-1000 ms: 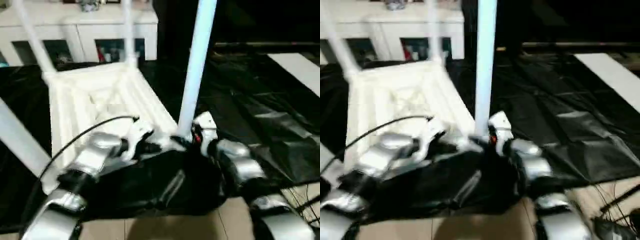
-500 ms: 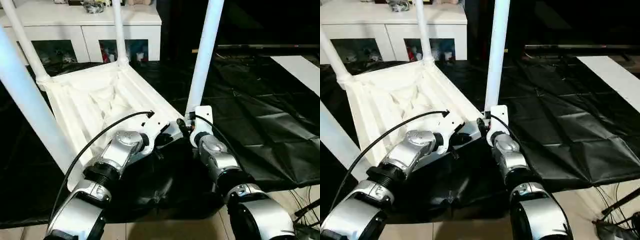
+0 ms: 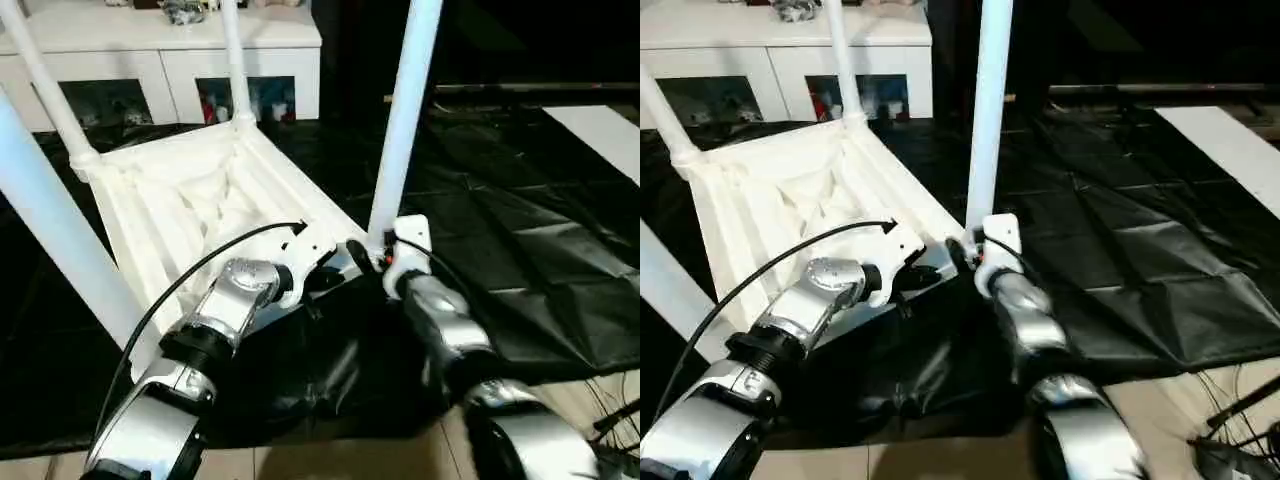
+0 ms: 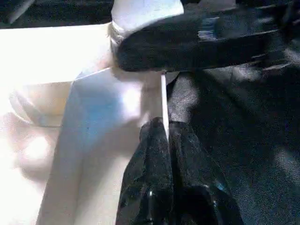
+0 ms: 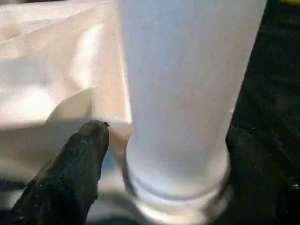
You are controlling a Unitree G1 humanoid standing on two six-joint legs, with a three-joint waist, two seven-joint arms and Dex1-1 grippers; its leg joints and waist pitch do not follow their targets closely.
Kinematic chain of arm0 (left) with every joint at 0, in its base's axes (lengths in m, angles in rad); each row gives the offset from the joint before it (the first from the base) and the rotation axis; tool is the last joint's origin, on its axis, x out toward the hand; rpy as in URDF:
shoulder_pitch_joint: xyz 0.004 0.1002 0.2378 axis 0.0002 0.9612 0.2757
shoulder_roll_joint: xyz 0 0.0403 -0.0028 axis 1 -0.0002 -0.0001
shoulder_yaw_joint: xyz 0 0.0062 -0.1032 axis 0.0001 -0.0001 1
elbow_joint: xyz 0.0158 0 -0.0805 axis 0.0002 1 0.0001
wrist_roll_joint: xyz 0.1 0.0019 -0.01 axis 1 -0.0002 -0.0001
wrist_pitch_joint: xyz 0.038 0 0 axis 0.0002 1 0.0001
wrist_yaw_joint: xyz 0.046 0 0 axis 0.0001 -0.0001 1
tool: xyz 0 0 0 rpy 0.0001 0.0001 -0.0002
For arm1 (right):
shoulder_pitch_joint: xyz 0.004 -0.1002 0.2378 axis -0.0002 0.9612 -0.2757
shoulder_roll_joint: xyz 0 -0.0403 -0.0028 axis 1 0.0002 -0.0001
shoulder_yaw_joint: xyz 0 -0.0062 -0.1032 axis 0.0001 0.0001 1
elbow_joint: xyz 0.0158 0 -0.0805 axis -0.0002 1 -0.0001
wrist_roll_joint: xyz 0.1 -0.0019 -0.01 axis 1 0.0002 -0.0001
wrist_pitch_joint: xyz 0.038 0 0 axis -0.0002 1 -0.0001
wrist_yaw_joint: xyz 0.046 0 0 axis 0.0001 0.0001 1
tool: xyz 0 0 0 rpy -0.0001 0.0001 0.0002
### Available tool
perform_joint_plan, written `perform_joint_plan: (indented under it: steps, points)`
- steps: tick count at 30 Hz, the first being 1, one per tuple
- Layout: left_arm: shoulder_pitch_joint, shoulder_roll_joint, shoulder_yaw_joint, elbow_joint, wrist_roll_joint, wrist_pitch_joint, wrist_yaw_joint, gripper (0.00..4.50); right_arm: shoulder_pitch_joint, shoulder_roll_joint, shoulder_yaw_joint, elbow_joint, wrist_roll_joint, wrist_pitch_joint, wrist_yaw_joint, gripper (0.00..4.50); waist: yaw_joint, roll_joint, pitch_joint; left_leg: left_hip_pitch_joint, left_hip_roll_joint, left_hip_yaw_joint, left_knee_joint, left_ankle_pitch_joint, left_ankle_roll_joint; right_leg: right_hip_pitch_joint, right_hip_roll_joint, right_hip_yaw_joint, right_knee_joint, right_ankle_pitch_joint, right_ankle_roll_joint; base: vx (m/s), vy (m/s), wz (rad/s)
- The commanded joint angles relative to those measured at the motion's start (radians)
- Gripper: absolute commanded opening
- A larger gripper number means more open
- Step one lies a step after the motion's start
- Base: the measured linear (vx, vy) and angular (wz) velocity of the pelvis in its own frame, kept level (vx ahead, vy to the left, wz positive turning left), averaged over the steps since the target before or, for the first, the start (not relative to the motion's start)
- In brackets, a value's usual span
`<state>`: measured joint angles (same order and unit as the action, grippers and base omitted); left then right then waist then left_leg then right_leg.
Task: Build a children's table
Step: Rotate leg to tighten
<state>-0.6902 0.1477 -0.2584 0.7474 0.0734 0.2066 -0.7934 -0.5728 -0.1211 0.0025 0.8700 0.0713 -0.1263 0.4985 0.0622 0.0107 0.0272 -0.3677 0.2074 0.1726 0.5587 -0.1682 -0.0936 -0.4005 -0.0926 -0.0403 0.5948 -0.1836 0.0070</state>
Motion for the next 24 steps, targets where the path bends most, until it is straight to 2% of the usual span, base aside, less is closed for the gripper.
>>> perform_joint_plan:
  steps: [1,2,3,4,5,6,9,10,11,13,16,18,21,24]
  points:
    - [0.040,0.007,-0.030,0.044,0.015,-0.012,-0.019,0.00,0.021,-0.022,0.053,-0.093,0.015,0.020,0.151,3.89,0.006,-0.007,-0.045,0.000,0.010,0.006,-0.063,-0.278,0.063,0.046,-0.030,0.022,-0.078,-0.189,-0.179,0.000,0.000,0.00]
    - [0.044,0.017,-0.034,0.041,0.016,-0.031,-0.034,0.00,0.046,-0.066,0.058,-0.133,0.026,0.030,0.205,3.89,0.009,-0.008,-0.046,-0.001,0.008,0.006,-0.061,-0.257,0.074,0.050,-0.030,0.021,-0.078,-0.167,-0.185,0.000,0.000,0.00]
    - [0.046,0.021,-0.034,0.039,0.016,-0.042,-0.040,0.00,0.060,-0.091,0.060,-0.153,0.033,0.031,0.238,3.89,0.009,-0.004,-0.049,-0.004,0.009,0.005,-0.058,-0.240,0.084,0.051,-0.033,0.021,-0.072,-0.141,-0.198,0.000,0.000,0.00]
    - [0.047,0.026,-0.034,0.036,0.015,-0.053,-0.051,0.00,0.075,-0.117,0.058,-0.172,0.044,0.031,0.275,3.89,0.008,-0.004,-0.048,-0.005,0.010,0.006,-0.058,-0.232,0.088,0.050,-0.032,0.020,-0.072,-0.132,-0.202,0.000,0.000,0.00]
    - [0.063,0.043,-0.044,0.008,-0.001,-0.099,-0.125,0.00,0.115,-0.182,0.039,-0.230,0.094,0.055,0.383,3.89,0.009,-0.001,-0.046,-0.004,0.008,0.006,-0.057,-0.239,0.094,0.051,-0.031,0.019,-0.074,-0.134,-0.208,0.000,0.000,0.00]
    - [0.074,0.053,-0.053,-0.014,-0.012,-0.109,-0.172,0.00,0.135,-0.214,0.033,-0.260,0.118,0.068,0.435,3.89,0.013,-0.004,-0.048,-0.001,0.011,0.006,-0.055,-0.243,0.104,0.054,-0.032,0.020,-0.073,-0.132,-0.212,0.000,0.000,0.00]
    - [0.093,0.078,-0.077,-0.062,-0.022,-0.107,-0.257,0.00,0.186,-0.284,0.035,-0.344,0.165,0.134,0.551,3.89,0.022,-0.001,-0.048,-0.002,0.012,0.008,-0.052,-0.220,0.121,0.054,-0.030,0.020,-0.070,-0.108,-0.233,0.000,0.000,0.00]
    - [0.101,0.093,-0.093,-0.082,-0.022,-0.108,-0.296,0.00,0.213,-0.323,0.044,-0.381,0.167,0.142,0.596,3.89,0.032,0.003,-0.047,0.000,0.017,0.009,-0.053,-0.217,0.121,0.050,-0.030,0.019,-0.068,-0.107,-0.241,0.000,0.000,0.00]
    - [0.107,0.104,-0.104,-0.096,-0.024,-0.106,-0.326,0.00,0.224,-0.345,0.042,-0.394,0.168,0.153,0.616,3.89,0.037,0.002,-0.047,0.002,0.019,0.011,-0.052,-0.224,0.116,0.049,-0.030,0.019,-0.068,-0.114,-0.244,0.000,0.000,0.00]
    - [0.119,0.127,-0.123,-0.125,-0.029,-0.107,-0.382,0.00,0.237,-0.385,0.024,-0.402,0.178,0.182,0.647,3.89,0.038,0.004,-0.045,-0.001,0.019,0.010,-0.054,-0.231,0.111,0.049,-0.031,0.018,-0.067,-0.134,-0.243,0.000,0.000,0.00]
    - [0.126,0.139,-0.129,-0.147,-0.041,-0.106,-0.423,0.00,0.252,-0.424,0.012,-0.410,0.192,0.208,0.677,3.89,0.049,0.006,-0.045,0.007,0.021,0.012,-0.054,-0.245,0.097,0.043,-0.032,0.021,-0.070,-0.164,-0.240,0.000,0.000,0.00]
    - [0.131,0.152,-0.133,-0.164,-0.048,-0.100,-0.459,0.00,0.281,-0.461,0.021,-0.446,0.204,0.237,0.716,3.89,0.056,0.006,-0.046,0.010,0.021,0.013,-0.052,-0.243,0.096,0.044,-0.032,0.023,-0.070,-0.151,-0.238,0.000,0.000,0.00]
    - [0.136,0.171,-0.142,-0.183,-0.052,-0.099,-0.501,0.00,0.301,-0.478,0.027,-0.478,0.206,0.256,0.732,3.89,0.059,0.007,-0.048,0.004,0.019,0.011,-0.050,-0.215,0.099,0.047,-0.032,0.021,-0.064,-0.111,-0.239,0.000,0.000,0.00]
    - [0.128,0.180,-0.138,-0.180,-0.051,-0.103,-0.507,0.00,0.302,-0.473,0.024,-0.484,0.207,0.261,0.722,3.89,0.059,0.009,-0.046,0.003,0.018,0.011,-0.051,-0.230,0.094,0.046,-0.033,0.019,-0.068,-0.141,-0.235,0.000,0.000,0.00]
